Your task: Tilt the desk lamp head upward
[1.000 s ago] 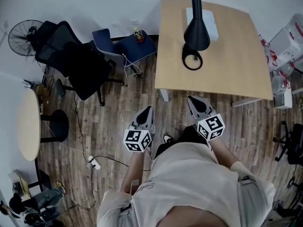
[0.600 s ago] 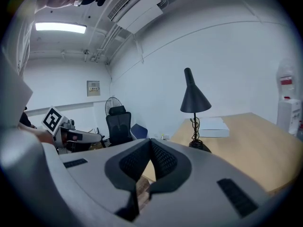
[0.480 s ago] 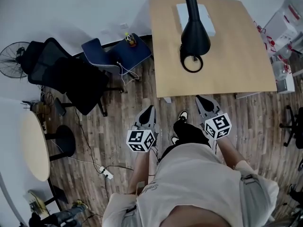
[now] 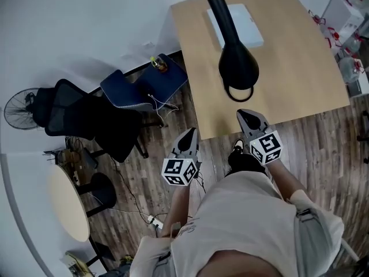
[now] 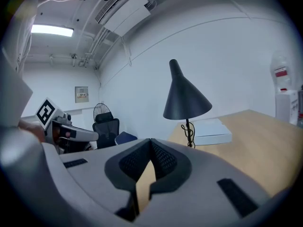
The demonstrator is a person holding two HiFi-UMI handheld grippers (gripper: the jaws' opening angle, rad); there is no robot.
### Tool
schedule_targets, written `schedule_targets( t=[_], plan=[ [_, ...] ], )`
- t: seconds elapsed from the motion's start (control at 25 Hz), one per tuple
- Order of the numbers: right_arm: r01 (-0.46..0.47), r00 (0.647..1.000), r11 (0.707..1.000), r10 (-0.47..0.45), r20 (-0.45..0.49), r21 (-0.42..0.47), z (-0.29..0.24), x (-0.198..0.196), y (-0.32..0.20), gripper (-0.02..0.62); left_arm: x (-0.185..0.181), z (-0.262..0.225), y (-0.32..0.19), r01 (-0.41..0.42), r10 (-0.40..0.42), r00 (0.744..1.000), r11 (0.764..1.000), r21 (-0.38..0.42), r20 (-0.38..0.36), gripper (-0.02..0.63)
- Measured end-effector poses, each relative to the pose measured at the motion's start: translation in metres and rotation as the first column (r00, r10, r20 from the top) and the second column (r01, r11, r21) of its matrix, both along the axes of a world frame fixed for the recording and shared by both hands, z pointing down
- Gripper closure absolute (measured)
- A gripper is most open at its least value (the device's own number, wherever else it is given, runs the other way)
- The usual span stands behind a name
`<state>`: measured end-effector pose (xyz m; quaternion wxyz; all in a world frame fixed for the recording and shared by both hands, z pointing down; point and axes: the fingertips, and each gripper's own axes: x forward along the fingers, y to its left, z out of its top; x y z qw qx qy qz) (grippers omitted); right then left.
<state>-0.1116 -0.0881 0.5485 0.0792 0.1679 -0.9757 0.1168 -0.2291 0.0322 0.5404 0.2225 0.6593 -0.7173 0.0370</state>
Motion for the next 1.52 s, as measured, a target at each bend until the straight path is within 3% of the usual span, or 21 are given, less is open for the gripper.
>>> schedule_targets(
  t=[0.4,0.64,1.08,1.36,1.52],
  plan=[
    [-0.063,0.998,0.998,0.062,-0.020,-0.031,0.015,0.001,-0.043,0.600,0.008,0.011,-0.075,-0.143,0.142,0.990,0.990,-0.010,-0.003,0.591],
    [-0.147,0.989,0.988,0.146,-0.025,-0.049,0.013,0.022,-0.054,0.600,0.029,0.010,-0.111,-0.273,0.273,0.962,0.962,-0.015,-0.001,0.591],
    [-0.280,0.960,0.959,0.279,-0.023,-0.051,-0.003,0.017,-0.055,0.600,0.030,0.052,-0.158,-0.476,0.479,0.878,0.872,-0.118,-0.002,0.591],
    [-0.343,0.939,0.939,0.341,-0.044,-0.039,0.002,0.012,-0.067,0.600,0.036,0.112,-0.193,-0.586,0.596,0.803,0.782,-0.215,-0.021,0.591],
    [-0.356,0.933,0.934,0.354,-0.060,-0.038,0.011,0.010,-0.073,0.600,0.043,0.143,-0.205,-0.617,0.634,0.773,0.739,-0.270,-0.033,0.591]
  ],
)
